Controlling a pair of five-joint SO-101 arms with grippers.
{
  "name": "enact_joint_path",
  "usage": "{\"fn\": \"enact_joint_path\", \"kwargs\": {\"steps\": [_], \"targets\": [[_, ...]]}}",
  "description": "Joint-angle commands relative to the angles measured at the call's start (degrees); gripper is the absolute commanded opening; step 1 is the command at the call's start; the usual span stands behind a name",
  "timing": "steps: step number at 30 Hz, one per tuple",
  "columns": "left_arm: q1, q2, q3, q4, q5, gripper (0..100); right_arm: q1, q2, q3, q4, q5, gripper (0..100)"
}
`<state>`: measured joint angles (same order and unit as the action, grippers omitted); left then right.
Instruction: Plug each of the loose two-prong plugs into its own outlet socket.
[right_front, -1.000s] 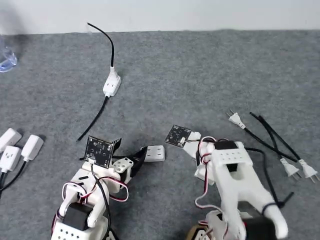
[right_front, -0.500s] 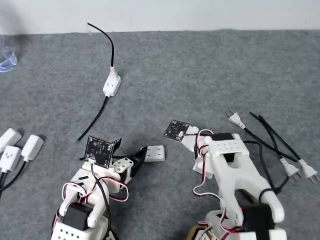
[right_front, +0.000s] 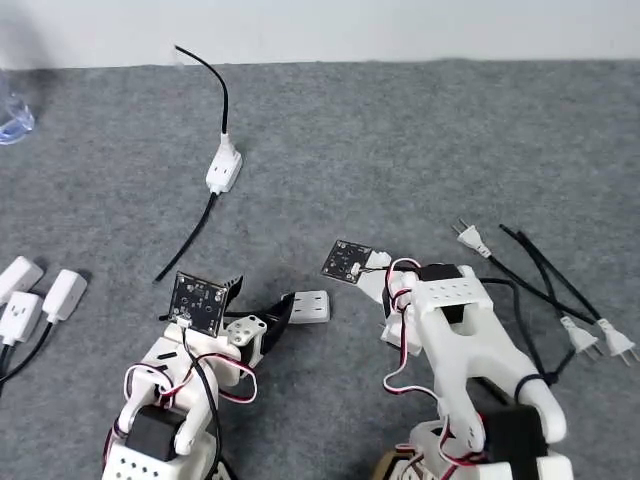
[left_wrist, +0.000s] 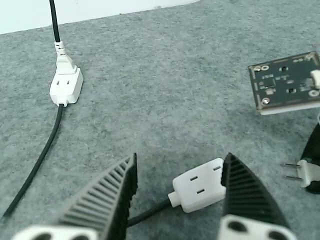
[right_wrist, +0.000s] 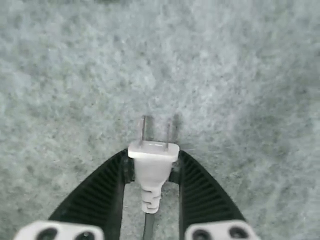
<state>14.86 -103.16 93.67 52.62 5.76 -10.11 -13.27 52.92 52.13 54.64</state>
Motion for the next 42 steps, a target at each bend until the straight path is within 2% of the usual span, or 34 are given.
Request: {"fn": "enact_joint_path", "kwargs": {"steps": [1, 5, 8, 11, 18, 24, 36, 42], "targets": [[0.4, 0.0, -0.5, 0.2, 0.4, 26, -1.1, -0.5, -2.5, 0.0, -0.3, 0.8], [1.6, 0.0, -0.4, -0.1, 0.5, 26, -4.6, -2.2, -4.7, 3.2, -1.5, 0.8], [6.9, 0.0, 0.3, -0.2, 0.5, 26, -10.2, -7.3, -9.5, 11.0, -4.9, 0.8], [10.3, 0.0, 0.5, -0.2, 0.5, 26, -14.5, -12.7, -11.6, 14.6, -7.6, 0.8], [10.2, 0.0, 0.0, -0.2, 0.5, 26, -20.9, -18.4, -11.7, 16.9, -12.2, 0.8], [10.2, 0.0, -0.7, 0.1, 0.3, 26, -23.0, -21.1, -11.8, 18.1, -15.2, 0.8], [10.2, 0.0, -0.8, 0.2, 0.2, 26, -31.0, -27.4, -17.8, 27.9, -18.3, 0.8], [10.1, 0.0, -0.7, 0.2, 0.2, 26, -31.5, -27.5, -18.0, 27.9, -20.7, 0.8]]}}
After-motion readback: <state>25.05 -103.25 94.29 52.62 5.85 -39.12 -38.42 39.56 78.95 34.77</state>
